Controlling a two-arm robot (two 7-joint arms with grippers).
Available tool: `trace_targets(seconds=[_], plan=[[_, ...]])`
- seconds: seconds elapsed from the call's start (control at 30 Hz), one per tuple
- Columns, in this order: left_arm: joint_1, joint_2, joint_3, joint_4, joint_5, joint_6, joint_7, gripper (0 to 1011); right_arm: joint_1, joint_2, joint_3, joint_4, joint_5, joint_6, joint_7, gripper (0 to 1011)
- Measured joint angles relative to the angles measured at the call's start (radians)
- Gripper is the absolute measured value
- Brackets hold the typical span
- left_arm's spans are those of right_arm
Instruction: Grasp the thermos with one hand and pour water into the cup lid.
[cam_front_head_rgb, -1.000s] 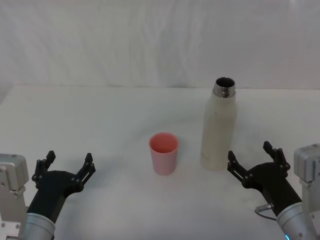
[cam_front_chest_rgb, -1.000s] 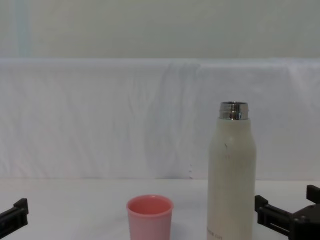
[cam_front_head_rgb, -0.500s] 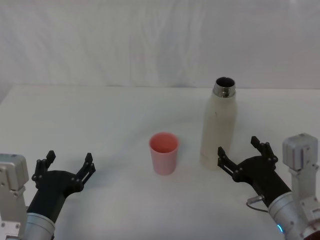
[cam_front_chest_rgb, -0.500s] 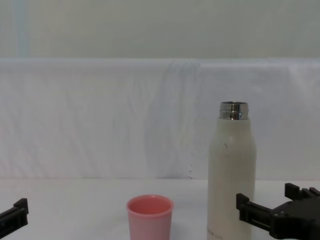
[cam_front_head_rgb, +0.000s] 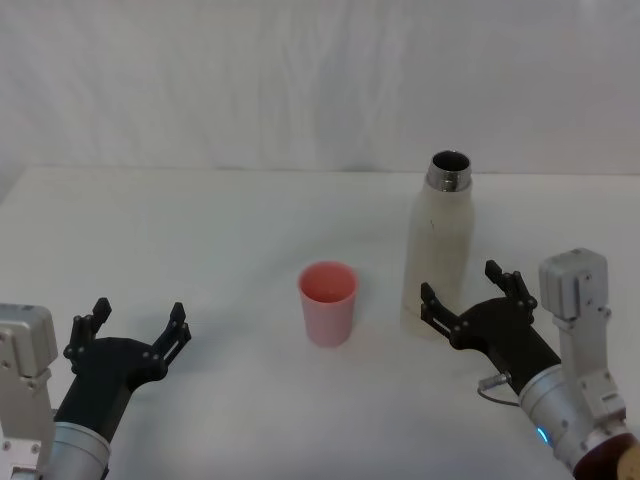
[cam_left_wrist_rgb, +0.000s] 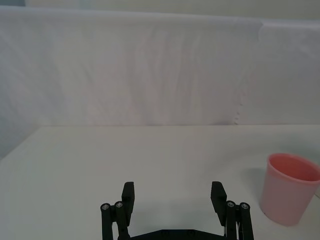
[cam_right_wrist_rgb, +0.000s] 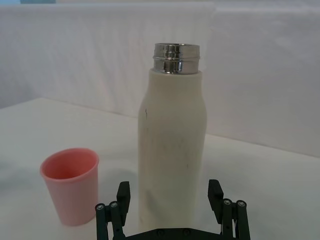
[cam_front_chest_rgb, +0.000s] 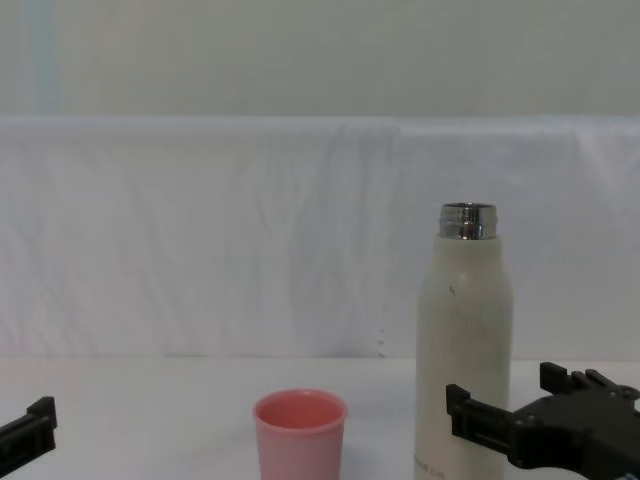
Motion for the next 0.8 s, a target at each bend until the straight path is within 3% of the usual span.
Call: trace_targets(seconds=[0.8], plan=[[0.000,0.000,0.000,0.000,0.000,0.000,0.000,1001,0.088,-0.027,-0.012,0.067,-0.025,0.016,-0.001,1001]])
